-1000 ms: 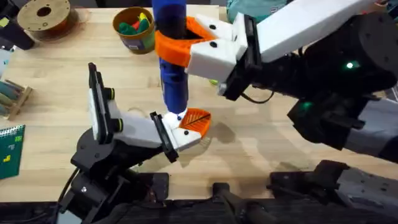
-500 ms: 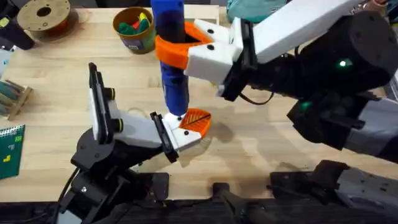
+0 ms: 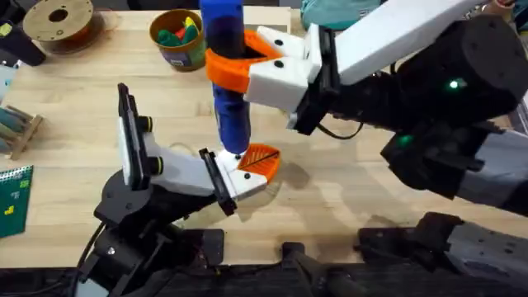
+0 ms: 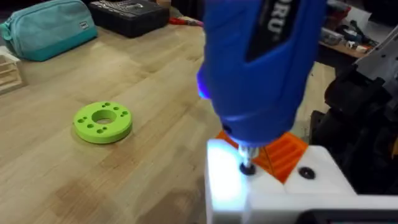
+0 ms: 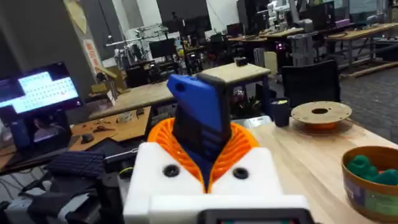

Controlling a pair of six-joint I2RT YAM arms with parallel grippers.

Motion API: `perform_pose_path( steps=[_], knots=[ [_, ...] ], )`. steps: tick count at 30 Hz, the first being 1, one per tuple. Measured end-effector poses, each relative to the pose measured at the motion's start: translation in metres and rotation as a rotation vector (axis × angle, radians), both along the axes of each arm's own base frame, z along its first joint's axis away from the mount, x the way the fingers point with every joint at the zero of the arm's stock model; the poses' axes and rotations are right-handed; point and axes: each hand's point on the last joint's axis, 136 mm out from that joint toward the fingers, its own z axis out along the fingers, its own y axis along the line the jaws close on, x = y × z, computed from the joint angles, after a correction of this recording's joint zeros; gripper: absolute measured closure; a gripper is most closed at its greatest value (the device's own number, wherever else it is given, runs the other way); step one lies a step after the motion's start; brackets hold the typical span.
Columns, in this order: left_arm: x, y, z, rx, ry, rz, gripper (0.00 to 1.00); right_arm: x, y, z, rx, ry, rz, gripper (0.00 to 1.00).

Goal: Pick up the gripper from the table and insert it into the empty holder that is missing its gripper. Then pick up a screw, insert it into the mounting hole, and use the screwdriver to tighten it. Finally, clean up the table by picking up the vegetable and placing it into the bucket.

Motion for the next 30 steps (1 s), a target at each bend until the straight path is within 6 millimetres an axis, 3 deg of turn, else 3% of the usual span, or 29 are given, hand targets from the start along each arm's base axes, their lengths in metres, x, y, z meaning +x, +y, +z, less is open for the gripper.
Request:
perform_pose_path(
  steps=[5, 7, 11, 15, 19, 21, 22, 26, 30],
  knots=[
    [0.000, 0.000, 0.000, 0.001, -0.001, 0.000, 0.997, 0.000, 0.000, 0.000, -0.001, 0.001, -0.001, 0.969],
    [0.000, 0.000, 0.000, 0.000, -0.003, 0.000, 0.997, -0.004, -0.003, 0.013, 0.053, -0.053, 0.006, 0.969],
    [0.000, 0.000, 0.000, 0.000, -0.003, 0.001, 0.997, -0.013, -0.027, 0.061, 0.236, -0.205, -0.025, 0.969],
    [0.000, 0.000, 0.000, 0.000, -0.003, 0.000, 0.997, 0.000, -0.039, 0.067, 0.253, -0.176, -0.072, 0.969],
    [0.000, 0.000, 0.000, 0.000, -0.003, 0.000, 0.997, 0.011, -0.033, 0.053, 0.207, -0.113, -0.083, 0.969],
    [0.000, 0.000, 0.000, 0.000, -0.003, 0.000, 0.997, 0.020, -0.027, 0.034, 0.123, -0.114, -0.118, 0.969],
    [0.000, 0.000, 0.000, 0.000, -0.003, 0.000, 0.997, 0.040, -0.019, -0.008, -0.081, -0.179, -0.221, 0.969],
    [0.000, 0.000, 0.000, 0.000, -0.003, 0.000, 0.997, 0.069, -0.029, -0.050, -0.328, -0.321, -0.387, 0.969],
    [0.000, 0.000, 0.000, 0.000, -0.003, 0.000, 0.997, 0.105, -0.059, -0.094, -0.632, -0.457, -0.550, 0.969]
  ],
)
